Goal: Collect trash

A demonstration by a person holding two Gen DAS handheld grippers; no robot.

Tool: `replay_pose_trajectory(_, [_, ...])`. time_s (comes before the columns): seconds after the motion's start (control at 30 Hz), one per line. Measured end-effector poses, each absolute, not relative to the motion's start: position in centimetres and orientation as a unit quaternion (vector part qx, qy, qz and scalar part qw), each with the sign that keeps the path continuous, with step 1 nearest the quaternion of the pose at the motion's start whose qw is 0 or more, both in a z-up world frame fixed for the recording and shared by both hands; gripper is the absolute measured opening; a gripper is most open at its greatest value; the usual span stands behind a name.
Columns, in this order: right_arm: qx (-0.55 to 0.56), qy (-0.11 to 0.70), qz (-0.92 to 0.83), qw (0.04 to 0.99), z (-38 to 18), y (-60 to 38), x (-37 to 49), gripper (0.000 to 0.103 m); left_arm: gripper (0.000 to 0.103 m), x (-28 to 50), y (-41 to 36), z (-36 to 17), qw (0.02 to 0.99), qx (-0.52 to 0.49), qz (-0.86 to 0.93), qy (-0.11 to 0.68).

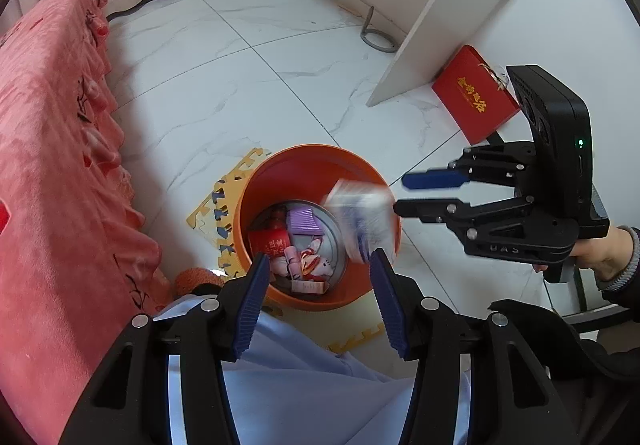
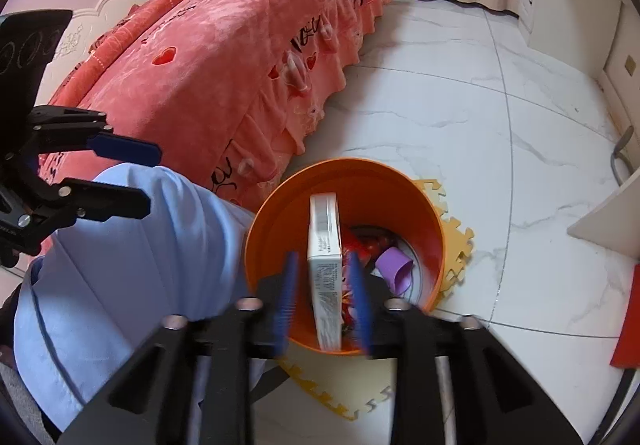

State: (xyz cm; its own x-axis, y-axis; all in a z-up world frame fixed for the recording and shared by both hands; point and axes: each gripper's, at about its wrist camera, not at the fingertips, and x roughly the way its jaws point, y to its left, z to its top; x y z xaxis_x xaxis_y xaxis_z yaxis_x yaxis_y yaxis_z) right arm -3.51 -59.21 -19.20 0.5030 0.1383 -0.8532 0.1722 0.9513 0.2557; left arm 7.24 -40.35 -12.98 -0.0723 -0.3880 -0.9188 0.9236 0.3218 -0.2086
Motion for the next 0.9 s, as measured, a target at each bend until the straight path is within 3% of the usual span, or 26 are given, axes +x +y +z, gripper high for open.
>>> replay_pose_trajectory(0.1, [0.151,0.496,-0.010,0.855,-18.7,-59.0,-3.4,0.041,0.054,7.4,-40.1,-13.0,0.631,0.258,-0.520,0.514])
replay_pose_trajectory(0.13, [0.148,0.495,-0.011,0.856,-18.5,-58.9,-3.4,0.042,0.058,7.4,-40.0,-13.0,0.631,0.258,-0.521,0.514])
replay_pose_trajectory(0.2, [0.148,0.492,-0.014,0.858,-18.0,-58.9,-3.5,0.050,0.068,7.3,-39.9,-12.8,0.636,0.256,-0.521,0.509])
replay_pose_trajectory(0.37, [0.154,0.473,-0.015,0.867,-15.9,-58.4,-3.9,0.067,0.068,7.0,-39.0,-11.7,0.645,0.251,-0.525,0.496])
replay_pose_trajectory(0.43, [0.154,0.464,-0.012,0.872,-14.8,-58.1,-4.0,0.073,0.079,6.9,-38.4,-11.2,0.654,0.252,-0.519,0.490])
replay_pose_trajectory(0.53, [0.149,0.452,-0.012,0.880,-13.2,-57.2,-4.0,0.082,0.080,6.8,-37.1,-10.0,0.670,0.251,-0.512,0.476])
replay_pose_trajectory(0.67, [0.145,0.432,-0.011,0.890,-11.1,-55.8,-3.7,0.092,0.091,7.0,-34.7,-8.2,0.704,0.242,-0.486,0.458])
replay_pose_trajectory(0.9, [0.132,0.396,0.015,0.909,-7.1,-52.2,-2.9,0.098,0.097,7.1,-29.9,-5.4,0.755,0.223,-0.435,0.437])
